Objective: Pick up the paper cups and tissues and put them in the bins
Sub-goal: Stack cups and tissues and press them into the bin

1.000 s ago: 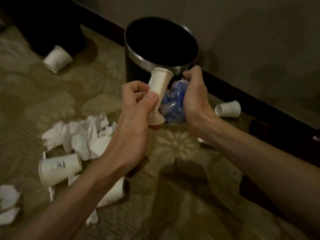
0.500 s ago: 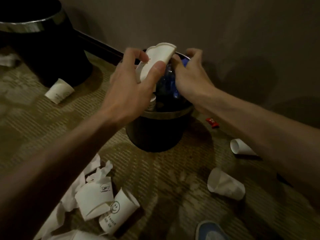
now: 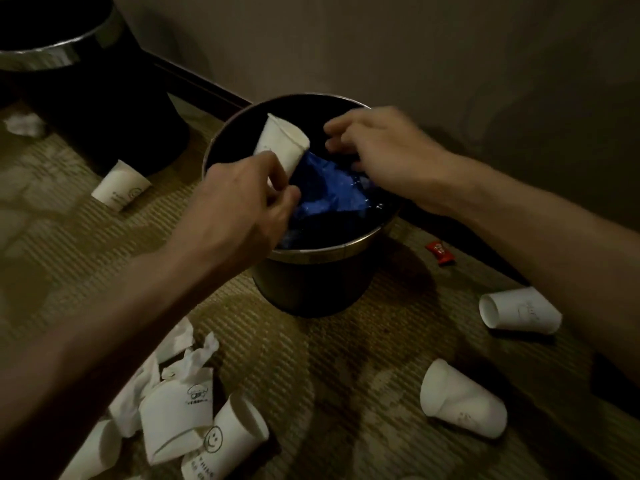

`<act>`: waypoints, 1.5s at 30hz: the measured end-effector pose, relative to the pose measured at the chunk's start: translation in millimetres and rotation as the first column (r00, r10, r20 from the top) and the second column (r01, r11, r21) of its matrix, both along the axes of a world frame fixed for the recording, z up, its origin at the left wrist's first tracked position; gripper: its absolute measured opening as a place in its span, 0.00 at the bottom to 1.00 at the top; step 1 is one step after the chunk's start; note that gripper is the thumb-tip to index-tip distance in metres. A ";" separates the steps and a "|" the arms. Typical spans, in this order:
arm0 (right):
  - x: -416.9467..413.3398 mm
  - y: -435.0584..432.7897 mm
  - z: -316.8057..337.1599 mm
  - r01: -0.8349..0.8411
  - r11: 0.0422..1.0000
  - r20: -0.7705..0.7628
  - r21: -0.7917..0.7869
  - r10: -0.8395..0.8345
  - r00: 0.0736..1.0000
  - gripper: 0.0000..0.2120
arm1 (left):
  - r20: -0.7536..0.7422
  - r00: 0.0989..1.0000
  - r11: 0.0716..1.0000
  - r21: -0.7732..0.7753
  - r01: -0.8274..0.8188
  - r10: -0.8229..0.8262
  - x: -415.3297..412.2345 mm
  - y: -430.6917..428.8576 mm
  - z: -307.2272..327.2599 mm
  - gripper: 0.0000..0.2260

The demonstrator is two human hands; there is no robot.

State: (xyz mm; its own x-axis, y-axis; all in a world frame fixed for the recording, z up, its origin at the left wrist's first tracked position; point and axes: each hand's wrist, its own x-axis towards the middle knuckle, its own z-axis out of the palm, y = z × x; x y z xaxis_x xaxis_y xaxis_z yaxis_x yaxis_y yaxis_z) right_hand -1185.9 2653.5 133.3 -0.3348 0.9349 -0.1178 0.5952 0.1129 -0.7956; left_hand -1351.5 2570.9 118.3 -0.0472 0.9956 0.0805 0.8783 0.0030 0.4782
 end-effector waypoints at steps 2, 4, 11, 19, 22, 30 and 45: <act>17.4 -11.7 -3.8 0.144 0.987 -0.211 0.074 -0.126 0.969 0.10 | 0.051 0.999 0.993 0.115 -0.020 0.015 9.2 -11.5 4.9 0.08; 32.8 -28.6 -12.4 0.366 0.913 -0.383 0.178 -0.278 0.881 0.07 | 0.121 0.992 0.960 0.282 -0.006 -0.030 21.7 -25.5 10.2 0.10; 69.3 -124.9 -93.4 0.765 0.641 -0.419 0.062 -0.679 0.602 0.09 | 0.376 0.838 0.919 0.176 0.354 -0.395 113.4 -88.7 -34.3 0.07; 130.5 -226.3 -176.0 0.686 0.724 0.372 -0.078 -0.617 0.694 0.17 | 0.455 0.878 0.756 -0.521 0.396 -0.146 152.5 -120.7 -170.5 0.15; 137.6 -229.0 -183.4 0.661 0.727 0.372 -0.185 -0.571 0.732 0.21 | 0.520 0.850 0.745 -0.535 0.398 -0.081 154.5 -129.2 -193.1 0.14; 125.8 -214.3 -183.9 0.710 0.573 0.244 -0.409 -0.681 0.690 0.23 | 0.657 0.747 0.865 -0.430 0.259 0.102 154.1 -130.9 -197.5 0.13; 182.3 -139.5 -161.9 0.644 0.132 0.060 -0.753 -0.962 0.266 0.42 | 0.738 0.420 0.797 -0.602 0.055 0.528 152.2 -92.6 -176.5 0.33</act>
State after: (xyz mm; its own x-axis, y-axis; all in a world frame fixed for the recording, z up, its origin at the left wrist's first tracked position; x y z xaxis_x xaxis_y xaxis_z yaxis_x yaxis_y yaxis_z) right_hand -1003.6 2514.0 -28.6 0.4288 0.4171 -0.8013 -0.3389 -0.7480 -0.5707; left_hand -1199.4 2478.3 -58.1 -0.0383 0.7919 -0.6095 -0.0638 0.6068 0.7923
